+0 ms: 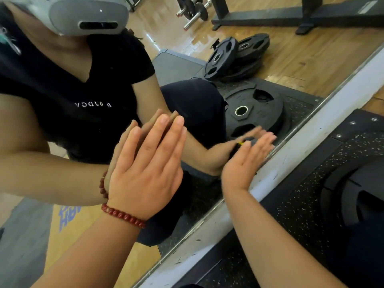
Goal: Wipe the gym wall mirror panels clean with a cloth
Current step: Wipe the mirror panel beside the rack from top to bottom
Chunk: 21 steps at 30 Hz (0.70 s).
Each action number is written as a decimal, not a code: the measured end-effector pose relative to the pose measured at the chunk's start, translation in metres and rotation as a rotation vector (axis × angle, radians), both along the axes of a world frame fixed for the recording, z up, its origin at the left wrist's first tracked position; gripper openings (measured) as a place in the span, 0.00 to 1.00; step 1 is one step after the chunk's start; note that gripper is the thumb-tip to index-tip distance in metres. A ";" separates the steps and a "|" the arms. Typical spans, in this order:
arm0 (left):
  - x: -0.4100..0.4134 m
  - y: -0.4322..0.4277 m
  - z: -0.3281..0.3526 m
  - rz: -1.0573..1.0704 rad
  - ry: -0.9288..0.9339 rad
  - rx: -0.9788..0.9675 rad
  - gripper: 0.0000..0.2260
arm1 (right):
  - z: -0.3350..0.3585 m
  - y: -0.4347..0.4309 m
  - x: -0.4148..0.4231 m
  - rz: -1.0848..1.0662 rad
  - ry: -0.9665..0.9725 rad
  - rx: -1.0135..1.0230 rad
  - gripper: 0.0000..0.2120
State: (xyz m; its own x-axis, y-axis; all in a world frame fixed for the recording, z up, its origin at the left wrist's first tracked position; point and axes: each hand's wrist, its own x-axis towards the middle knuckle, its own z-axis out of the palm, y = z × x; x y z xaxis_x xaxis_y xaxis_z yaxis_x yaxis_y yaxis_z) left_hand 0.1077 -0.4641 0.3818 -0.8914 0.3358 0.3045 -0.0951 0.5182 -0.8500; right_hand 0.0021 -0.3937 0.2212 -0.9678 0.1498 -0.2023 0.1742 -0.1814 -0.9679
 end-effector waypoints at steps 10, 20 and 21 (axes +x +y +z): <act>0.000 0.010 0.005 -0.002 0.045 0.078 0.24 | 0.034 0.009 -0.022 -0.002 0.181 0.087 0.30; 0.018 -0.002 0.043 0.033 0.226 0.069 0.27 | 0.113 -0.001 0.011 0.065 0.720 0.285 0.29; 0.017 -0.004 0.041 0.039 0.224 0.038 0.27 | 0.117 0.001 0.001 0.035 0.725 0.281 0.29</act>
State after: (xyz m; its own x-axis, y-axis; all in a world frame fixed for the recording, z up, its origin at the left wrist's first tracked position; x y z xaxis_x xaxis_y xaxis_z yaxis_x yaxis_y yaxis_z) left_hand 0.1245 -0.4683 0.4229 -0.8123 0.2866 0.5080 -0.2998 0.5419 -0.7851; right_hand 0.0029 -0.3927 0.3382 -0.8488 0.0683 0.5243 -0.5190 0.0819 -0.8509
